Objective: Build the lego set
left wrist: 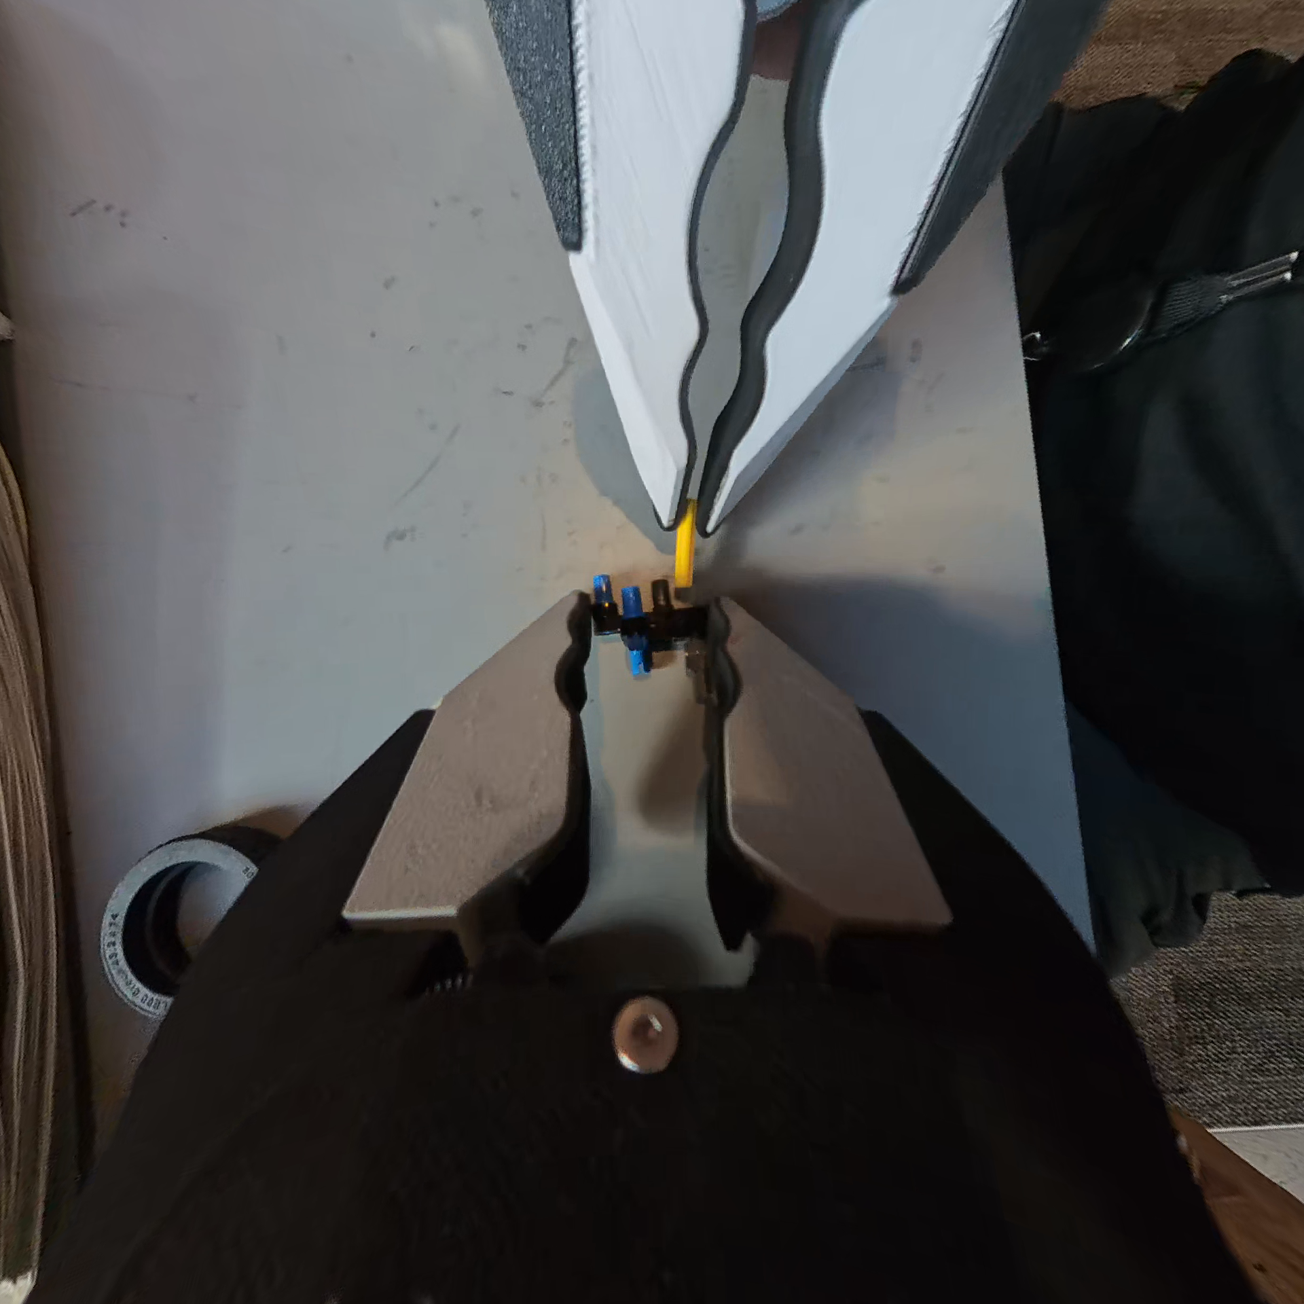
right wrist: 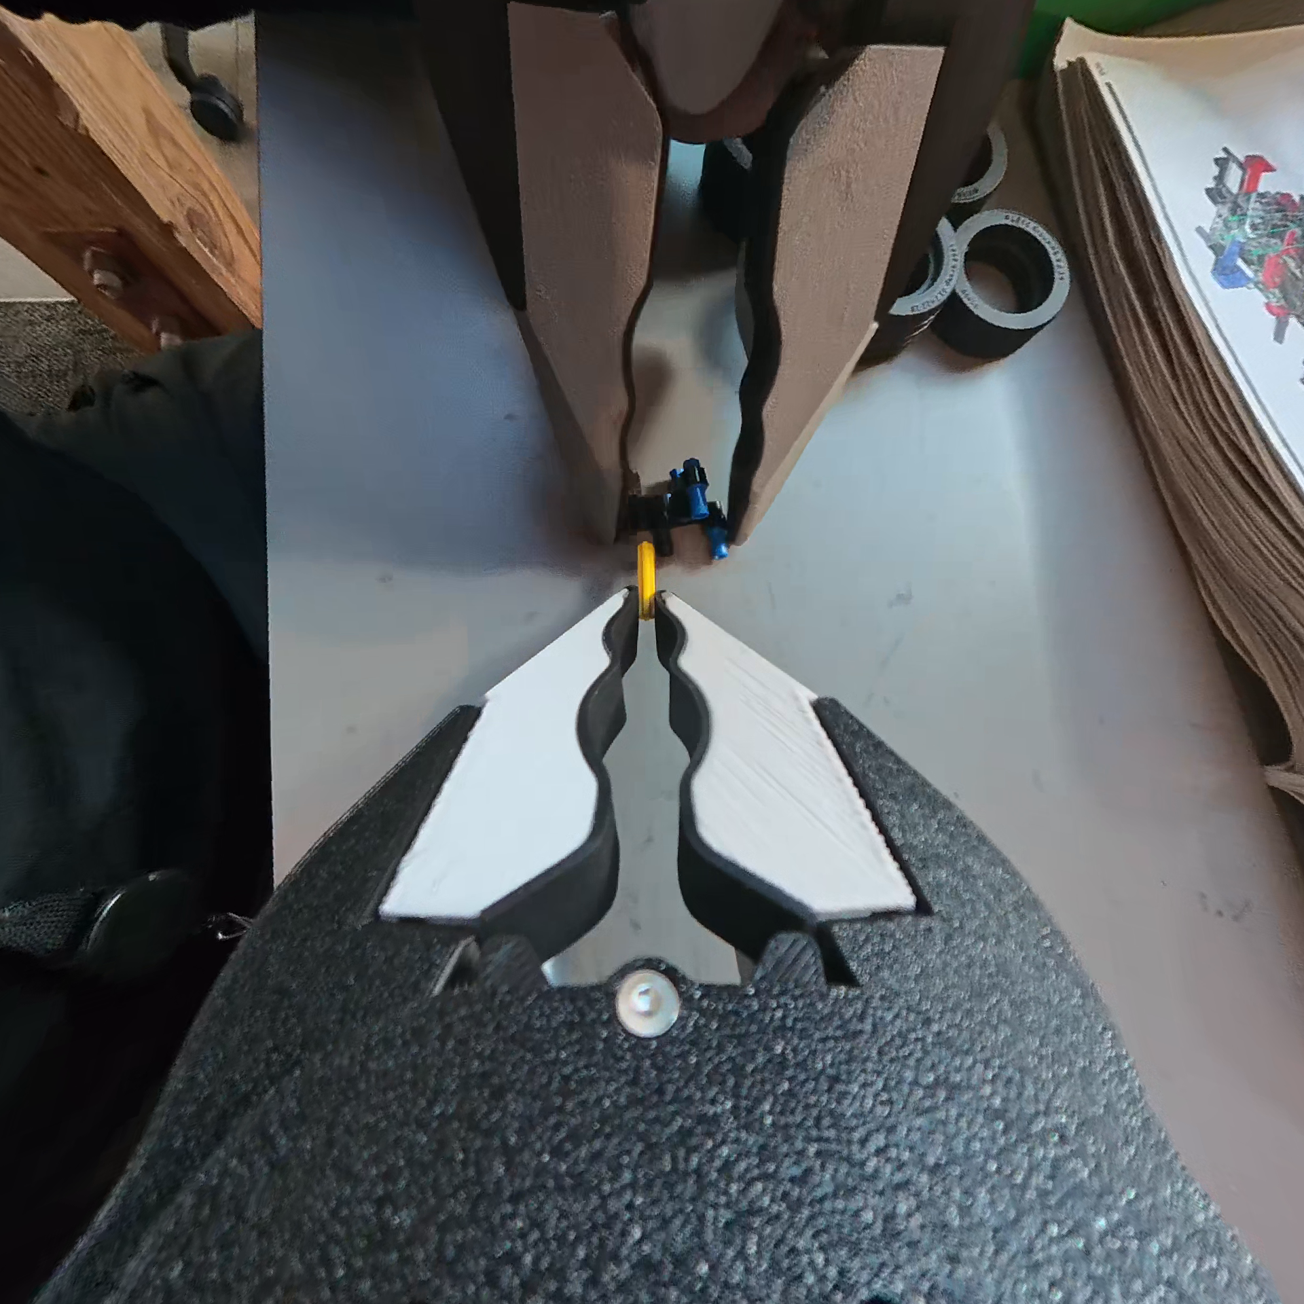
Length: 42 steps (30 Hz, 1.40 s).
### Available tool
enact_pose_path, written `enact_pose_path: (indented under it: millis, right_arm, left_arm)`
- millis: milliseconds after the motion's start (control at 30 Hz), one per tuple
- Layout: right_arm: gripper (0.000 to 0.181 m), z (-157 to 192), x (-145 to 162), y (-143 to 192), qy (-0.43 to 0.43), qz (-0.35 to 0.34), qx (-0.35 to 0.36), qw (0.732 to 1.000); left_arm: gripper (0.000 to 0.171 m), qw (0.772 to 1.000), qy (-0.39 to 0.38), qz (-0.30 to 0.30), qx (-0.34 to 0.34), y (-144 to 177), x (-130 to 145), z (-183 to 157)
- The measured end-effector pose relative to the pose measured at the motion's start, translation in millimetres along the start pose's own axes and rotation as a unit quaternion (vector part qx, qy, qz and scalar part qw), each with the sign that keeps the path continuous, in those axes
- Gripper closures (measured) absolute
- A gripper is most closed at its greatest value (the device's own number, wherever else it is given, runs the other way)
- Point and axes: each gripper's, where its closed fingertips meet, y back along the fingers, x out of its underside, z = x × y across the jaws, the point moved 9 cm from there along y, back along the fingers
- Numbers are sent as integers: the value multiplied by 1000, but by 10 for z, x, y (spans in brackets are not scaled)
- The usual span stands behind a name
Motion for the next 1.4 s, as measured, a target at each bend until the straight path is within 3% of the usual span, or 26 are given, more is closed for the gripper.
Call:
enact_pose_path:
  millis: [200,267,433,567,700,1400]
  right_arm:
    - [178,78,-49,-5,-28,11,-9,1000]
    - [178,152,-32,-22,-40,15,1,999]
    - [178,232,51,-41,-70,-23,9,997]
    - [178,214,40,-70,-55,-29,13,998]
    - [178,204,21,-90,-40,-32,14,999]
    - [178,232,17,-111,-32,-52,-11,998]
  left_arm:
    - [142,999,-33,-10,-4,30,32,-59]
    - [130,999,-40,-13,-10,44,46,-101]
    - [135,999,-40,-11,3,52,58,-146]
    - [126,999,-43,-8,1,79,83,-155]
    - [140,999,-36,-19,15,71,102,-158]
    - [141,997,-36,-60,15,62,174,-181]
